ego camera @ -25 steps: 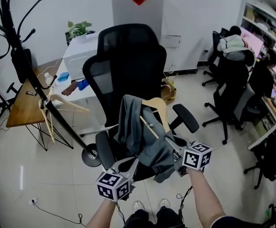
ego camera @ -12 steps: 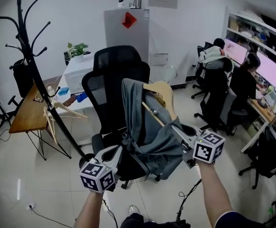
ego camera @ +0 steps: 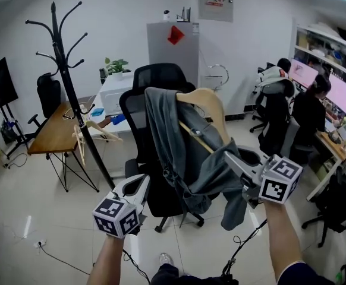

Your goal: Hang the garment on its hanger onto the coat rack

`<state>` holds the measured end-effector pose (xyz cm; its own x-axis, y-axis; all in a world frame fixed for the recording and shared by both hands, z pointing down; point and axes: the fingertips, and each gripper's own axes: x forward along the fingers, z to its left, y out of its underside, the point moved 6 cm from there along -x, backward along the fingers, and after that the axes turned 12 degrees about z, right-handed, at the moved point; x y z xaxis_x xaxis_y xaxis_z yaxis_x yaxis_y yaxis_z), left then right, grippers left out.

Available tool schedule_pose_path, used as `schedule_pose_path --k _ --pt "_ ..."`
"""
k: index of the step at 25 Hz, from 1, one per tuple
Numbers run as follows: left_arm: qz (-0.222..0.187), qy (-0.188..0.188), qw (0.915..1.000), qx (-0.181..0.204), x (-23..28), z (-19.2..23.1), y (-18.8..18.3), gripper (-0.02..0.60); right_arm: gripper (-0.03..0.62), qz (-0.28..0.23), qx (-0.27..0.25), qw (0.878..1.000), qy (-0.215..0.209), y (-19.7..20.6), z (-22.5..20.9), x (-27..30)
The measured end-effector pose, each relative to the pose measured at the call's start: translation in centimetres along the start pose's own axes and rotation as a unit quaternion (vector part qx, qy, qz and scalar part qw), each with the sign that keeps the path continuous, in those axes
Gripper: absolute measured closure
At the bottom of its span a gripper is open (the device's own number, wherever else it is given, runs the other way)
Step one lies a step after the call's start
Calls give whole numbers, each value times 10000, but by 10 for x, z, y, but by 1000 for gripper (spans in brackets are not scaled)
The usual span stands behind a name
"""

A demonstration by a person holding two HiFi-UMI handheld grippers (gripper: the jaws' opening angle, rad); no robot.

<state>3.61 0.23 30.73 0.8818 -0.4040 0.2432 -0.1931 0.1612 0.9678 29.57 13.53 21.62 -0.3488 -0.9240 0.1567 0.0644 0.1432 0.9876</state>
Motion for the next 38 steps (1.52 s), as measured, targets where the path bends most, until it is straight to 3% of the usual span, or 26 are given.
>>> schedule_pose_path --k 10,18,25,38 --pt "-192 -1025 9943 -207 -94 23 5 595 508 -82 -247 9902 -1375 -18 85 36" --pt "-200 -1548 9869 -402 -157 69 26 595 508 517 51 9774 -2051 14 136 137" --pt "-164 -1781 9826 -495 -202 148 39 595 508 662 111 9736 -2183 17 179 227" --pt "-274 -1506 9881 -120 -242 260 13 595 509 332 66 9826 -1828 -41 214 341"
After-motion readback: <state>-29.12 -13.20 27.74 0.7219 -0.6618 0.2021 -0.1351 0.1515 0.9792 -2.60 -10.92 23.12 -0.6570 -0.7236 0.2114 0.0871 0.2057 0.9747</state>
